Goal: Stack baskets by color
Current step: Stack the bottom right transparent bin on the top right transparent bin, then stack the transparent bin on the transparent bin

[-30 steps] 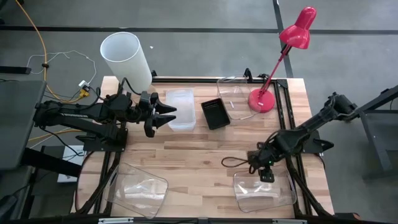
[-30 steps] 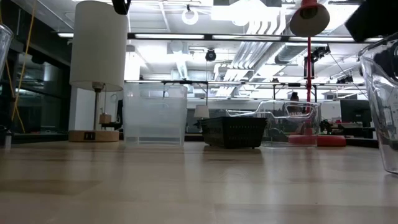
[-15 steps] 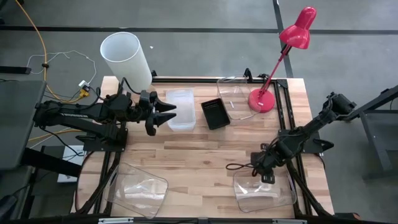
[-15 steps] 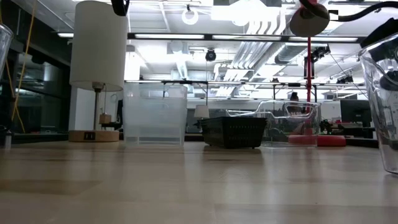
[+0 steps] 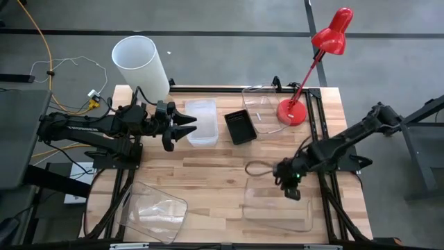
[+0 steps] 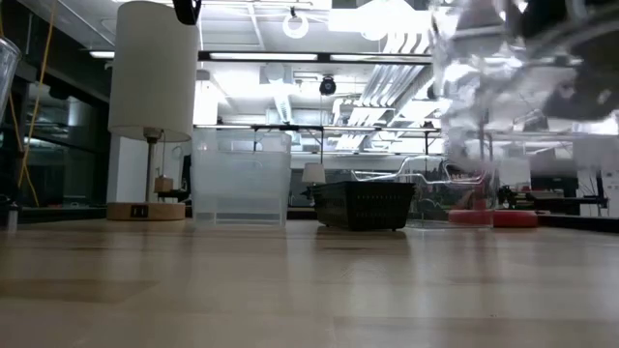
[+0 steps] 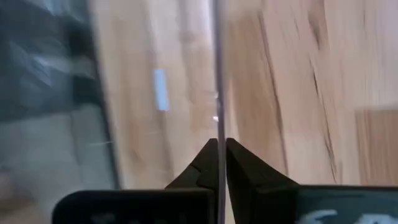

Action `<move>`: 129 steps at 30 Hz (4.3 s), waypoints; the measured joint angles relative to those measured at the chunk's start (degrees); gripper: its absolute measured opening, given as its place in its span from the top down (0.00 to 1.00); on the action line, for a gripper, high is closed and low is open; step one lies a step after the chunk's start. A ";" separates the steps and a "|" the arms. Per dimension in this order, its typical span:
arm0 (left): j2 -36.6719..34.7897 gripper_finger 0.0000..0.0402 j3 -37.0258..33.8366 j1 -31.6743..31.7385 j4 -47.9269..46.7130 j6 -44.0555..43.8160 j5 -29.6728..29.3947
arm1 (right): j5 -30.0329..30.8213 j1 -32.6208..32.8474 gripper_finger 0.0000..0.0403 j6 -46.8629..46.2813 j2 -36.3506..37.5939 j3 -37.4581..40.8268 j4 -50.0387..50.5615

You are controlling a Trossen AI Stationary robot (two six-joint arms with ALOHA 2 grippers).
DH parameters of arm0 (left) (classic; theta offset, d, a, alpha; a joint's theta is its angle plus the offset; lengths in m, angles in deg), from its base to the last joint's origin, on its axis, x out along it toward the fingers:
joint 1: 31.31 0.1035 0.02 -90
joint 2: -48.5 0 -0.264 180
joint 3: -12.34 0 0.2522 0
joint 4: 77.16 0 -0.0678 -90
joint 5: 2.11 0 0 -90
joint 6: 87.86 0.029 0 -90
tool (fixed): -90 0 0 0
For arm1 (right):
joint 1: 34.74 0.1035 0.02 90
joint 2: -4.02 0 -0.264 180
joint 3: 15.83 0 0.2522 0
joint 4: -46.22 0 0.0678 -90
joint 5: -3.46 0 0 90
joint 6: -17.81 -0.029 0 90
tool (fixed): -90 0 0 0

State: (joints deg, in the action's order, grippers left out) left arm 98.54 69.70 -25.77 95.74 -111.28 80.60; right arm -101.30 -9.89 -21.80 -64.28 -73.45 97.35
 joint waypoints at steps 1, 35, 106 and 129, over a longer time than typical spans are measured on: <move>0.00 0.54 0.00 0.00 0.00 0.00 0.00 | -0.59 -1.33 0.99 0.04 1.29 -0.09 -1.06; 0.00 0.54 0.00 0.00 0.07 -1.91 1.25 | 10.81 -68.32 1.00 16.92 -10.89 -33.59 27.26; 0.00 0.54 0.00 -0.02 0.04 -1.81 0.68 | 12.95 -66.62 0.43 25.51 -3.95 -30.32 23.93; 0.00 0.54 0.00 0.00 0.45 -3.61 0.68 | 23.94 -26.19 0.42 2.90 23.54 15.33 -56.37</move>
State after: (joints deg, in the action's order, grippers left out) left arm 98.54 69.70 -25.77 96.18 -114.88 81.28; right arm -77.36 -36.08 -18.90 -40.75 -58.11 40.98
